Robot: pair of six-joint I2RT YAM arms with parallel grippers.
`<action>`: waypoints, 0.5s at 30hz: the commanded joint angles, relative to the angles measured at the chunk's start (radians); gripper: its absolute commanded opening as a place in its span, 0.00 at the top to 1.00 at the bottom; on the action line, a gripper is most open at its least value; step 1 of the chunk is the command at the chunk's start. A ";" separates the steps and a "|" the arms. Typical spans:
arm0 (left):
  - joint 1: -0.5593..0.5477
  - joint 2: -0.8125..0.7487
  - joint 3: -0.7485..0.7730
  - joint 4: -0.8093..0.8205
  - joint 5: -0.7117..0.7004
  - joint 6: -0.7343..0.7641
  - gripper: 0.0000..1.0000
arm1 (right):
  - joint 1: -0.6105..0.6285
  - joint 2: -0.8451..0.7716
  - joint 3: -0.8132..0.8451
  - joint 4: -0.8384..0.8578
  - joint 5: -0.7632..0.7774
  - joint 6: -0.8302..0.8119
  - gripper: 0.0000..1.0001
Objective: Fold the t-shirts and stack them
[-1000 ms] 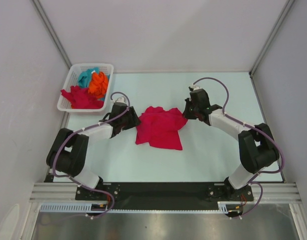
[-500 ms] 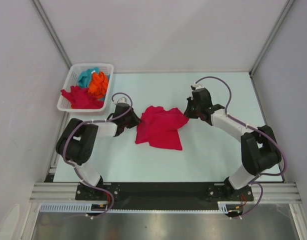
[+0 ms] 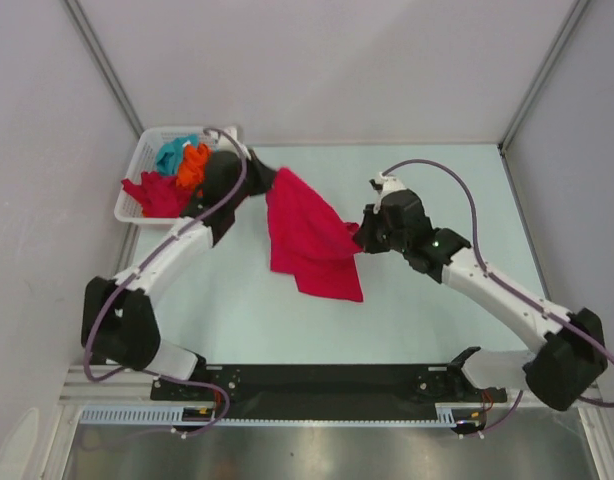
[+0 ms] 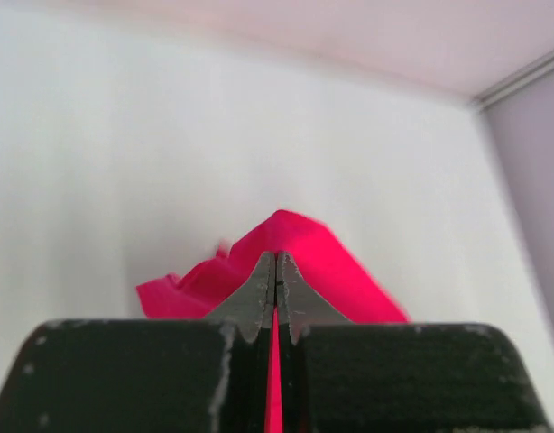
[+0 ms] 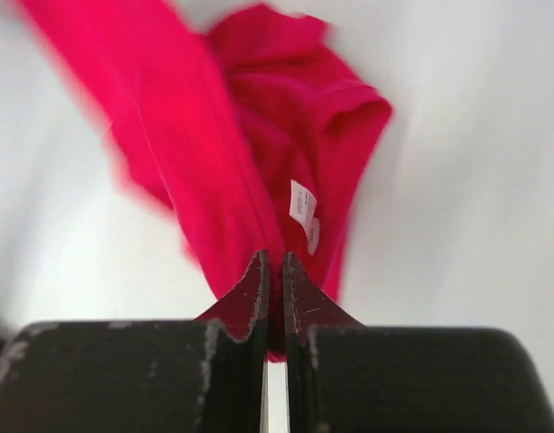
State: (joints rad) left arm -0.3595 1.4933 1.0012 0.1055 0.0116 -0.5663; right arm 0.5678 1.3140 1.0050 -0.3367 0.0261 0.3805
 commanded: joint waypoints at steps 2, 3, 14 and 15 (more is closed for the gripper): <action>0.005 -0.119 0.455 -0.199 0.027 0.219 1.00 | 0.222 -0.192 0.148 -0.082 0.031 0.034 1.00; 0.005 -0.105 0.582 -0.229 0.048 0.247 1.00 | 0.281 -0.206 0.170 -0.079 0.035 0.047 1.00; -0.096 0.251 1.314 -0.546 0.160 0.375 1.00 | 0.251 -0.194 0.314 -0.252 0.291 0.150 1.00; -0.119 0.280 1.268 -0.543 0.153 0.378 1.00 | 0.200 -0.211 0.249 -0.274 0.267 0.190 1.00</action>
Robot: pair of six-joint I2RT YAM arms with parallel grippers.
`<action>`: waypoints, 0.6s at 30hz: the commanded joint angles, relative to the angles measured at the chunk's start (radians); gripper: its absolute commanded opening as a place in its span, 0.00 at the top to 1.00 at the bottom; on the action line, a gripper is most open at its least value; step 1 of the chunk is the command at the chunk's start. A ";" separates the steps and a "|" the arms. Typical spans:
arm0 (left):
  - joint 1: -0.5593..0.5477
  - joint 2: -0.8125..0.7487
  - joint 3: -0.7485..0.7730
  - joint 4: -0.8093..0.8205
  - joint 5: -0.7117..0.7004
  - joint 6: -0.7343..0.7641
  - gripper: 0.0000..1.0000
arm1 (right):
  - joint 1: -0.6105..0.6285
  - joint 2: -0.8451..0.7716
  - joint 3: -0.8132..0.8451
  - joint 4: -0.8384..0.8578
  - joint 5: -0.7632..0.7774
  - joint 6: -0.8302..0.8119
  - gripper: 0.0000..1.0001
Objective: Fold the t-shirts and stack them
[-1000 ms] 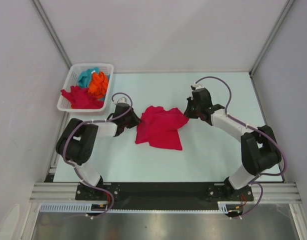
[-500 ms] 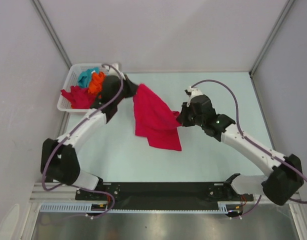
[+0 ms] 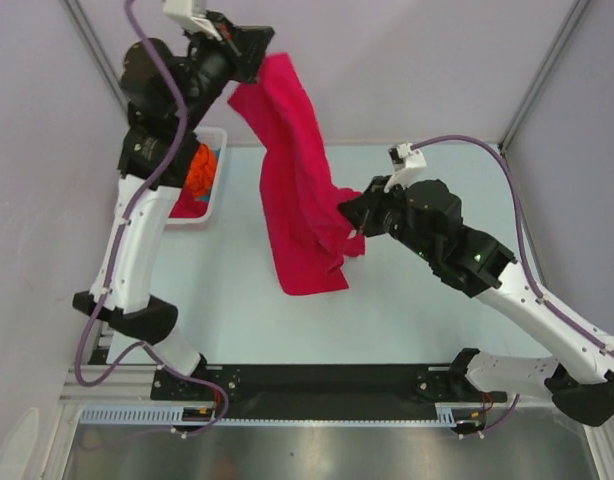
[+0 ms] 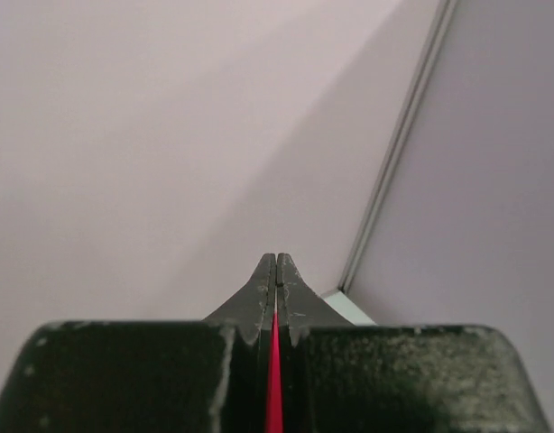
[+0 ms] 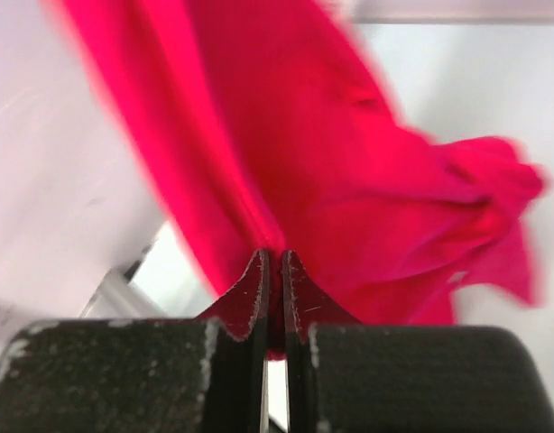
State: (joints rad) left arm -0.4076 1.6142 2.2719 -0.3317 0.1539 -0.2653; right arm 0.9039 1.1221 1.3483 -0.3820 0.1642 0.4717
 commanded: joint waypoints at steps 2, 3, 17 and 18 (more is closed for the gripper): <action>-0.152 0.248 -0.063 -0.081 -0.019 0.080 1.00 | -0.311 -0.104 -0.194 -0.244 0.086 0.123 1.00; -0.181 0.275 -0.131 -0.031 -0.023 0.071 1.00 | -0.365 -0.140 -0.242 -0.245 0.052 0.130 1.00; -0.421 0.610 -0.072 0.042 -0.183 0.020 0.94 | -0.740 -0.084 -0.442 -0.336 -0.153 -0.024 0.75; -0.416 0.574 -0.113 0.036 -0.197 0.023 0.89 | -0.741 -0.071 -0.419 -0.348 -0.153 -0.036 0.65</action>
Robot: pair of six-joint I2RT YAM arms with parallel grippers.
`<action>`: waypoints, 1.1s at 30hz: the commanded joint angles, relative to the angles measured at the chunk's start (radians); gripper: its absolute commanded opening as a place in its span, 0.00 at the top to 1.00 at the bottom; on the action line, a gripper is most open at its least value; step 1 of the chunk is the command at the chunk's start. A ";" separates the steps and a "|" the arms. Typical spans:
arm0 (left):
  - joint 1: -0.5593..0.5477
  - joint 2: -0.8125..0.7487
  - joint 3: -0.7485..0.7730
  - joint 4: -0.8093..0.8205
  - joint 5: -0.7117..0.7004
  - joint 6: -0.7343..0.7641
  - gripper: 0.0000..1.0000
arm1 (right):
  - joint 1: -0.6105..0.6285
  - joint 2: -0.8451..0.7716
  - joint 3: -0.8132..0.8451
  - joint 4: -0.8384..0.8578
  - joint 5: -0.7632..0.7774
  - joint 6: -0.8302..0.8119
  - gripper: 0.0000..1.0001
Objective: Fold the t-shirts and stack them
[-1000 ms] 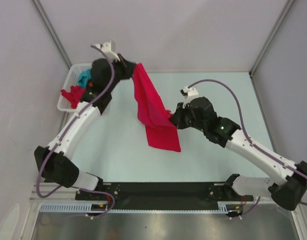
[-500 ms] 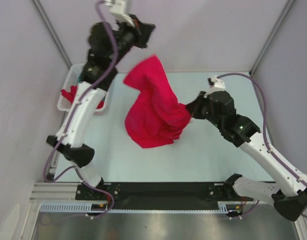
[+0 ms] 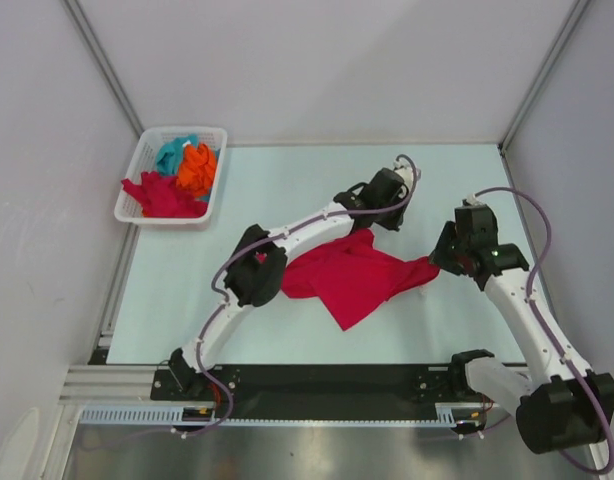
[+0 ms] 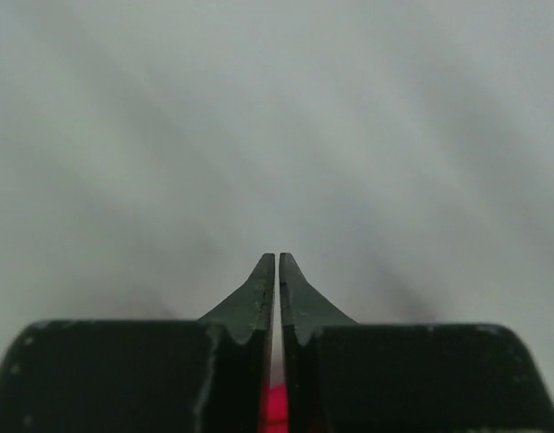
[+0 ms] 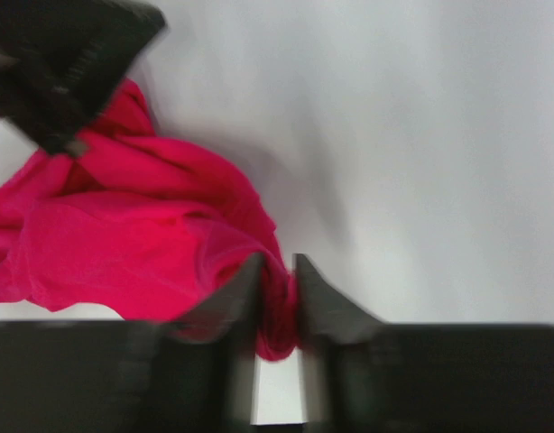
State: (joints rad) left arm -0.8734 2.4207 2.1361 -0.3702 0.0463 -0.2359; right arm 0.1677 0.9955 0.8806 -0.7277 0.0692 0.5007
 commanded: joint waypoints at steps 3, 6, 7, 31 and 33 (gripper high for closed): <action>0.102 -0.446 -0.193 0.076 -0.124 -0.016 0.50 | 0.010 0.080 0.179 -0.061 -0.097 -0.114 0.34; 0.172 -0.700 -0.462 0.088 -0.148 -0.055 0.19 | 0.143 0.094 0.323 -0.113 -0.025 -0.165 0.16; 0.195 -0.833 -0.535 0.093 -0.158 -0.072 0.14 | 0.299 0.095 0.346 -0.111 -0.002 -0.181 0.11; 0.694 -1.628 -1.458 -0.087 0.040 -0.430 0.09 | 1.015 0.617 0.190 0.042 0.183 -0.028 0.37; 0.695 -1.631 -1.455 -0.084 0.041 -0.427 0.09 | 0.994 0.615 0.160 0.080 0.166 -0.033 0.40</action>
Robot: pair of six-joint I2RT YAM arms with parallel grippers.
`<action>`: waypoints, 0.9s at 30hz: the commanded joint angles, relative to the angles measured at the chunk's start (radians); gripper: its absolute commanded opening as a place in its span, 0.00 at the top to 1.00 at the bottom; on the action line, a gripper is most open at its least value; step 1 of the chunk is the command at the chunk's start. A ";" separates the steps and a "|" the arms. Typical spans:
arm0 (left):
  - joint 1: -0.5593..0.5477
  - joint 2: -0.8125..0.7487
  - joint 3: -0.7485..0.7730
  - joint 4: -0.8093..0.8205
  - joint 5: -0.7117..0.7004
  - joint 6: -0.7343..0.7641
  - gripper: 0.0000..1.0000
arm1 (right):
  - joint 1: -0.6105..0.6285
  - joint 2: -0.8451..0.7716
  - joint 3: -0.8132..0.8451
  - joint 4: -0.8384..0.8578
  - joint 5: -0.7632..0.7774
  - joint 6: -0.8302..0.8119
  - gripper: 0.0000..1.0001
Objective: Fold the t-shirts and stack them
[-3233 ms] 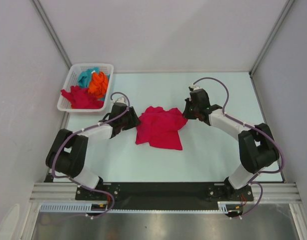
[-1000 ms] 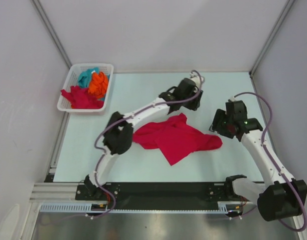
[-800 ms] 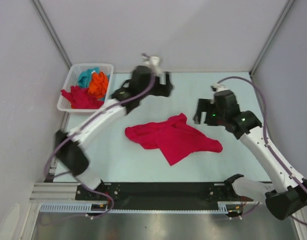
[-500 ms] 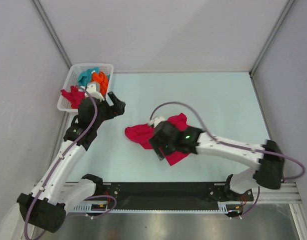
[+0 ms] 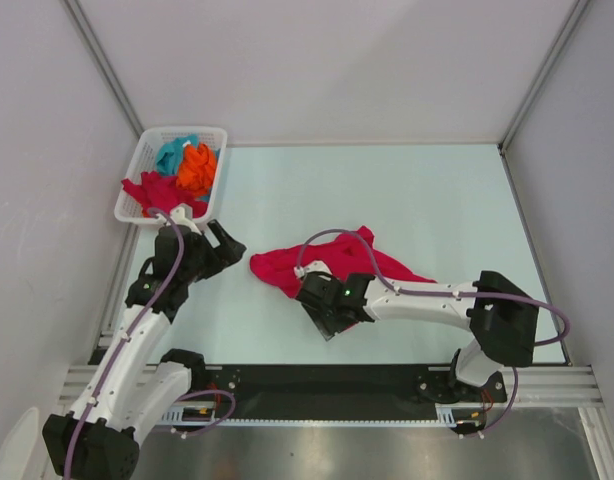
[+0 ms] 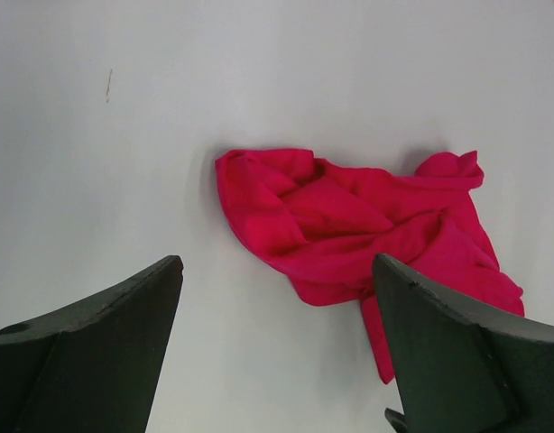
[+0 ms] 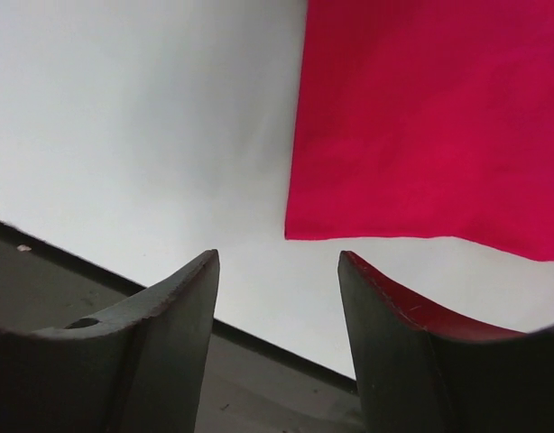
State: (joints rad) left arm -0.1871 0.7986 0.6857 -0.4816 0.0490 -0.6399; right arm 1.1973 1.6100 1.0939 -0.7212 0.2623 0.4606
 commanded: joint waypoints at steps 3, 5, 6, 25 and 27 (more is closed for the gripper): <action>0.008 -0.019 -0.005 0.028 0.035 -0.017 0.08 | -0.079 -0.013 -0.078 0.109 -0.049 -0.005 0.43; 0.008 -0.019 -0.009 0.029 0.034 -0.012 0.08 | -0.094 -0.016 -0.089 0.123 -0.048 -0.016 0.44; 0.008 -0.018 -0.011 0.031 0.034 -0.012 0.08 | -0.096 -0.015 -0.091 0.129 -0.044 -0.022 0.45; 0.009 -0.016 -0.020 0.028 0.022 -0.014 0.09 | -0.104 0.125 -0.103 0.169 -0.054 -0.076 0.86; 0.008 -0.015 -0.028 0.026 0.009 -0.029 0.08 | -0.107 0.125 -0.106 0.164 -0.046 -0.076 1.00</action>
State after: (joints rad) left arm -0.1871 0.7910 0.6731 -0.4805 0.0639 -0.6403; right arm 1.1000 1.6974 1.0031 -0.5549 0.2081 0.3912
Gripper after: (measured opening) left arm 0.917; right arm 0.072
